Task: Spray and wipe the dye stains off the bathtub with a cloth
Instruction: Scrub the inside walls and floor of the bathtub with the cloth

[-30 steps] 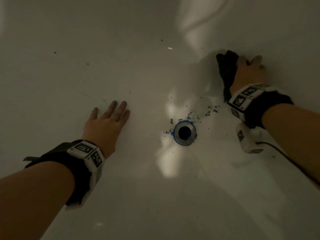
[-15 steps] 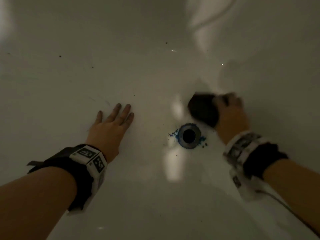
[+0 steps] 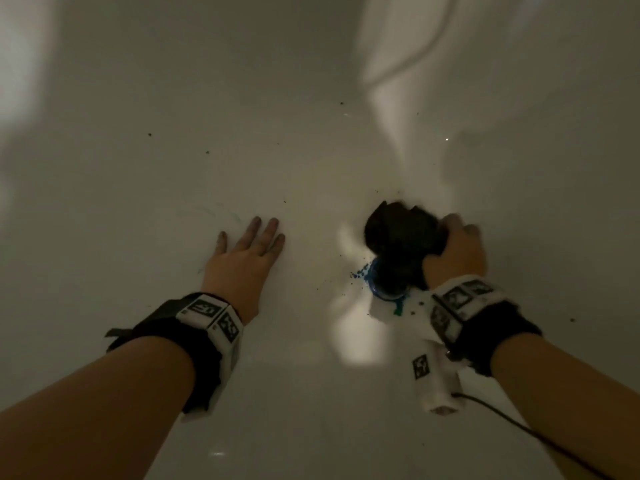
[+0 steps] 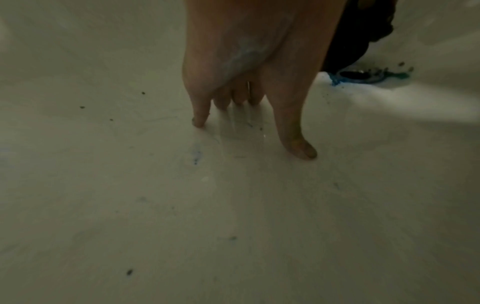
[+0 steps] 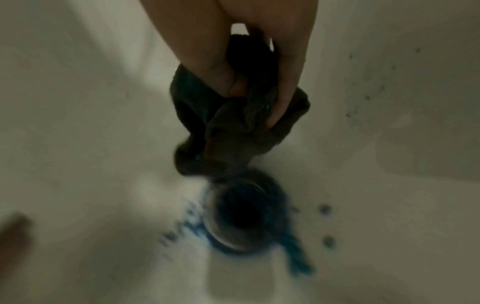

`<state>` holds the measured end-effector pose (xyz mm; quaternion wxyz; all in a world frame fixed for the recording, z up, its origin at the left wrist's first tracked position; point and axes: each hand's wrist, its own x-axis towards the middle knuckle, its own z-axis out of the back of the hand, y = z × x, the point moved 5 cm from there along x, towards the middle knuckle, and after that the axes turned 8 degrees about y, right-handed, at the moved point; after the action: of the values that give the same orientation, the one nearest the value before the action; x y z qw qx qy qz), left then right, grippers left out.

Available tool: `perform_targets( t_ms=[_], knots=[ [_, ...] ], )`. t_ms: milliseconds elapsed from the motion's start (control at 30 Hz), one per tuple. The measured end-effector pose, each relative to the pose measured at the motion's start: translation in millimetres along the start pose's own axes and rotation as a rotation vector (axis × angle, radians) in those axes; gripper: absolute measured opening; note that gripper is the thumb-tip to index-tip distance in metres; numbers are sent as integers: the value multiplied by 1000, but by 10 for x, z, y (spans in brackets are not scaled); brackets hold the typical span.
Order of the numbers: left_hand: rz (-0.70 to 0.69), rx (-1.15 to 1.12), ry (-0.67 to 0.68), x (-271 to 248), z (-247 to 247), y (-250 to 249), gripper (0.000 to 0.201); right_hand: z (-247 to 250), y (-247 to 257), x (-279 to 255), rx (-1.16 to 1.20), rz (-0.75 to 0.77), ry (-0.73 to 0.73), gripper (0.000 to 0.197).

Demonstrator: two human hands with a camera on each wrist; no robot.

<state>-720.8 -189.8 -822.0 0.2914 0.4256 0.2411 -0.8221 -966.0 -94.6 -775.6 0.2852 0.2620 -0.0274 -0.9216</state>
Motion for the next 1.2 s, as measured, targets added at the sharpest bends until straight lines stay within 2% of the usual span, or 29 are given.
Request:
perform_targets(
  t_ms=[67,133,233,300,367,433,500,533,600,667,800,867,1000,1067,1133,1200],
  knots=[
    [-38,-35,-23,-23,11,58,96,273,163,-100,59,1,-66,39],
    [-8,-122,-131,-138,89,262,82,382,428,-298,64,72,-70,37],
    [219,-245,-288,-448,97,886,77,248,944,-691,116,174,-31,41],
    [408,-312,-223,-622,-96,1379,95,-33,1341,-923,174,229,48,49],
    [485,-350,-73,-718,-334,1690,117,-345,1722,-1100,223,272,146,56],
    [453,-367,-24,-748,-472,1823,125,-701,2116,-1219,216,309,266,63],
    [418,-408,-57,-736,-491,1847,125,-1067,2493,-1346,115,355,434,69],
    [413,-434,-80,-727,-487,1842,122,-1261,2652,-1431,28,394,526,71],
    [407,-463,-149,-721,-476,1828,102,-1624,2889,-1603,-152,506,656,69],
    [404,-478,-194,-712,-492,1838,85,-1864,3016,-1645,-304,637,668,63],
    [390,-513,-160,-714,-545,1920,120,-1967,2998,-1462,-412,762,594,59],
    [370,-539,-148,-719,-555,1921,125,-1863,2826,-1336,-457,723,553,59],
    [353,-552,-134,-747,-551,1941,126,-1508,2131,-882,-408,405,457,77],
    [356,-556,-144,-741,-547,1959,126,-1285,1658,-684,-344,227,381,82],
    [361,-559,-148,-734,-551,1958,127,-1056,1250,-551,-241,75,288,80],
    [367,-564,-157,-732,-545,1950,127,-917,998,-492,-94,2,225,75]
  ],
)
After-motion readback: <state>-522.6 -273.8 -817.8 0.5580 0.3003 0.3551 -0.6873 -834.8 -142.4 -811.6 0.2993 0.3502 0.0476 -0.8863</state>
